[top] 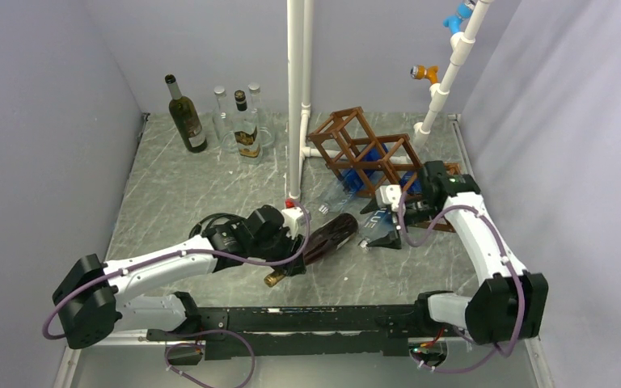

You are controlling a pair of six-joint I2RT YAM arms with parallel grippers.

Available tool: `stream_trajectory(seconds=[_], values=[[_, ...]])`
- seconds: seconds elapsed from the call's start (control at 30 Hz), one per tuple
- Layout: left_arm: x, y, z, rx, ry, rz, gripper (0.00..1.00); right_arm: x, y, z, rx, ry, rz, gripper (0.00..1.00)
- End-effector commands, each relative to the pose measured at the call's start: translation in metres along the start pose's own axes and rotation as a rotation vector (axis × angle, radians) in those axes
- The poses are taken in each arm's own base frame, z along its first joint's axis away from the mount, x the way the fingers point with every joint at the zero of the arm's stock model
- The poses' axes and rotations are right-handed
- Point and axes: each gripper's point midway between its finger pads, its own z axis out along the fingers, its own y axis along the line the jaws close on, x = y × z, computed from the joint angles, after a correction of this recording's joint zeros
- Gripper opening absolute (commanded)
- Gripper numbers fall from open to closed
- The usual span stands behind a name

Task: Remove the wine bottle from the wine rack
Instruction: Pick up the wine bottle from the wine rack.

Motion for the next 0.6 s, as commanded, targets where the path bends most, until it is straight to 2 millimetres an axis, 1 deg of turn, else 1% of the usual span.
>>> stream_trajectory(seconds=[0.0, 0.13, 0.3, 0.43, 0.57], values=[[-0.097, -0.069, -0.053, 0.223, -0.296, 0.040, 0.00, -0.010, -0.017, 0.025, -0.076, -0.002, -0.245, 0.86], [-0.102, -0.070, -0.064, 0.223, -0.282, 0.008, 0.00, -0.014, -0.023, 0.054, -0.133, 0.014, -0.318, 0.86], [-0.100, -0.065, -0.068, 0.230, -0.227, -0.055, 0.00, -0.019, -0.024, 0.086, -0.202, 0.025, -0.379, 0.87], [-0.102, -0.065, -0.073, 0.239, -0.205, -0.090, 0.00, -0.020, -0.019, 0.110, -0.245, 0.044, -0.416, 0.87], [-0.102, -0.064, -0.076, 0.240, -0.190, -0.108, 0.00, -0.019, -0.010, 0.130, -0.281, 0.077, -0.421, 0.87]])
